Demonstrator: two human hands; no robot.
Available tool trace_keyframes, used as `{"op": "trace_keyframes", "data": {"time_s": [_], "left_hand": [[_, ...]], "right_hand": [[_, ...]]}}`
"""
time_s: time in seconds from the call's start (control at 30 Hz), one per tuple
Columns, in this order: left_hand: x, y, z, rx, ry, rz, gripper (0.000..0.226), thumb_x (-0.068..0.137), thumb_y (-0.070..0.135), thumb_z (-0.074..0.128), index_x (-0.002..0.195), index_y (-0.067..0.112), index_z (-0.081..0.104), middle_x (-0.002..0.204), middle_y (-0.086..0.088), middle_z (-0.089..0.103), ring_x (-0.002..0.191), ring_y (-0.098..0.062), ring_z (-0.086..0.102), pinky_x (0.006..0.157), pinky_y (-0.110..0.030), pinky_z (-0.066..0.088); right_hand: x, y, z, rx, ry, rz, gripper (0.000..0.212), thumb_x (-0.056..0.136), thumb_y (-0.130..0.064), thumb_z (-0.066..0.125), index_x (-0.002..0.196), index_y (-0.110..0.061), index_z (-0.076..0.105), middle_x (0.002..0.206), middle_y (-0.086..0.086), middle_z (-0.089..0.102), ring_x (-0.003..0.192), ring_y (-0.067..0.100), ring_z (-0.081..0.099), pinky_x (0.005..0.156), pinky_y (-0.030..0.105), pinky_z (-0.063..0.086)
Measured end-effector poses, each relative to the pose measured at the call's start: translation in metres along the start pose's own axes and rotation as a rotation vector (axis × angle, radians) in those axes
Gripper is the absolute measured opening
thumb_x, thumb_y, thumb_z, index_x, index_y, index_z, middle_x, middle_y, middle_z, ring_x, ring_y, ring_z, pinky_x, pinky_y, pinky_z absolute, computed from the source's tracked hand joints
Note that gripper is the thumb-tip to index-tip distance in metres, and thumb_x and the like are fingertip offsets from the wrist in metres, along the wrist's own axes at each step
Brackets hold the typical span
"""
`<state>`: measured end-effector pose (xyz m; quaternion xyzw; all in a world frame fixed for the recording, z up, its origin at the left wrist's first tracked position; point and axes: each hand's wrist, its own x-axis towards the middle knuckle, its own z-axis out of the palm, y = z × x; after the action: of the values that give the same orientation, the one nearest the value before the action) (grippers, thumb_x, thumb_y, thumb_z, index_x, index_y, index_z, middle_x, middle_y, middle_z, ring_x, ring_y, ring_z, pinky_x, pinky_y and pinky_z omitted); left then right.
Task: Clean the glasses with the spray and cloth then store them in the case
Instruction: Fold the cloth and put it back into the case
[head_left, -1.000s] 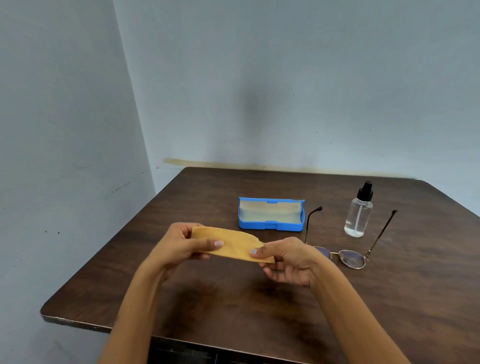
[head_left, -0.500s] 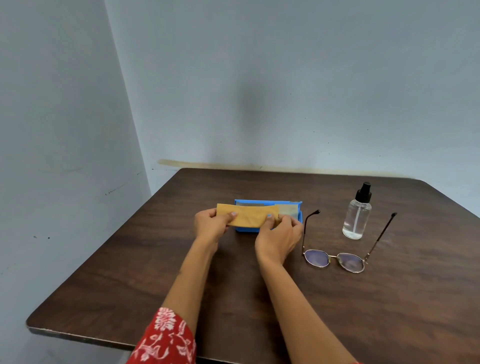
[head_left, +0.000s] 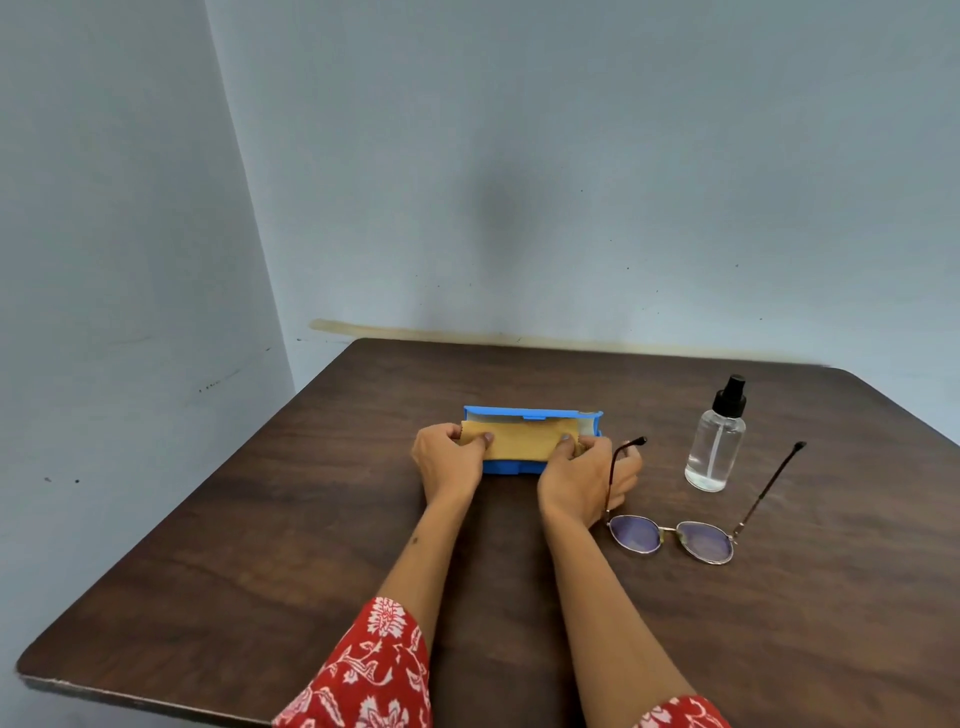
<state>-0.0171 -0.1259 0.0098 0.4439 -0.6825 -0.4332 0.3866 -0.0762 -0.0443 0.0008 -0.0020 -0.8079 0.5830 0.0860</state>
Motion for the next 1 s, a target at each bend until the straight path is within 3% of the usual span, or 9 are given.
{"op": "trace_keyframes", "data": {"time_s": [0.13,0.23,0.4,0.5,0.6,0.83,1.0], "left_hand": [[-0.002,0.001,0.001,0.007,-0.015,0.052,0.025,0.074,0.019,0.076,0.058,0.008,0.060,0.059,0.000,0.054,0.066,-0.012,0.051,0.050,-0.009,0.032],[-0.003,0.000,0.004,0.022,-0.018,0.091,0.023,0.075,0.018,0.076,0.058,0.009,0.063,0.051,0.004,0.051,0.051,-0.006,0.046,0.047,-0.004,0.034],[0.000,-0.004,0.007,0.037,0.006,0.096,0.010,0.074,0.018,0.077,0.075,0.009,0.071,0.072,0.003,0.062,0.059,0.000,0.049,0.048,-0.008,0.032],[0.003,-0.007,0.007,0.059,0.014,0.091,0.019,0.074,0.016,0.077,0.090,0.007,0.072,0.089,0.001,0.066,0.069,-0.001,0.048,0.062,-0.008,0.036],[0.006,-0.009,0.008,0.071,0.014,0.077,0.023,0.072,0.012,0.077,0.094,0.008,0.071,0.100,-0.006,0.068,0.085,-0.006,0.051,0.072,-0.018,0.041],[0.004,-0.010,0.009,0.101,0.034,0.092,0.022,0.073,0.001,0.068,0.089,0.015,0.061,0.101,0.001,0.057,0.090,-0.006,0.039,0.072,-0.021,0.035],[0.005,-0.013,0.011,0.069,0.044,0.107,0.024,0.073,0.001,0.067,0.087,0.016,0.054,0.094,0.001,0.057,0.089,-0.012,0.051,0.070,-0.025,0.042]], "right_hand": [[0.008,0.003,-0.001,0.047,-0.008,0.023,0.016,0.088,-0.021,0.062,0.100,-0.010,0.061,0.140,0.006,0.032,0.123,0.021,0.038,0.101,0.034,0.031],[0.013,0.001,-0.001,0.067,0.000,0.054,0.016,0.087,-0.020,0.064,0.099,-0.010,0.063,0.135,0.005,0.036,0.120,0.020,0.043,0.100,0.032,0.035],[0.017,0.003,0.001,0.054,0.012,0.046,0.012,0.085,-0.016,0.065,0.095,-0.009,0.065,0.130,0.005,0.040,0.113,0.021,0.049,0.097,0.034,0.040],[0.016,0.006,0.004,0.037,0.023,0.021,0.010,0.082,-0.013,0.067,0.092,-0.010,0.066,0.128,0.005,0.043,0.111,0.021,0.050,0.097,0.036,0.041],[0.017,0.007,0.003,0.036,0.033,0.022,0.011,0.081,-0.009,0.066,0.092,-0.012,0.064,0.125,0.004,0.046,0.111,0.020,0.050,0.097,0.036,0.042],[0.014,0.008,0.003,-0.012,0.042,-0.038,0.014,0.083,-0.001,0.058,0.090,-0.012,0.064,0.118,0.006,0.050,0.108,0.024,0.050,0.093,0.037,0.041],[0.011,0.009,0.002,-0.049,0.035,-0.089,0.018,0.089,-0.012,0.051,0.107,-0.009,0.054,0.114,0.011,0.054,0.105,0.026,0.048,0.087,0.035,0.035]]}}
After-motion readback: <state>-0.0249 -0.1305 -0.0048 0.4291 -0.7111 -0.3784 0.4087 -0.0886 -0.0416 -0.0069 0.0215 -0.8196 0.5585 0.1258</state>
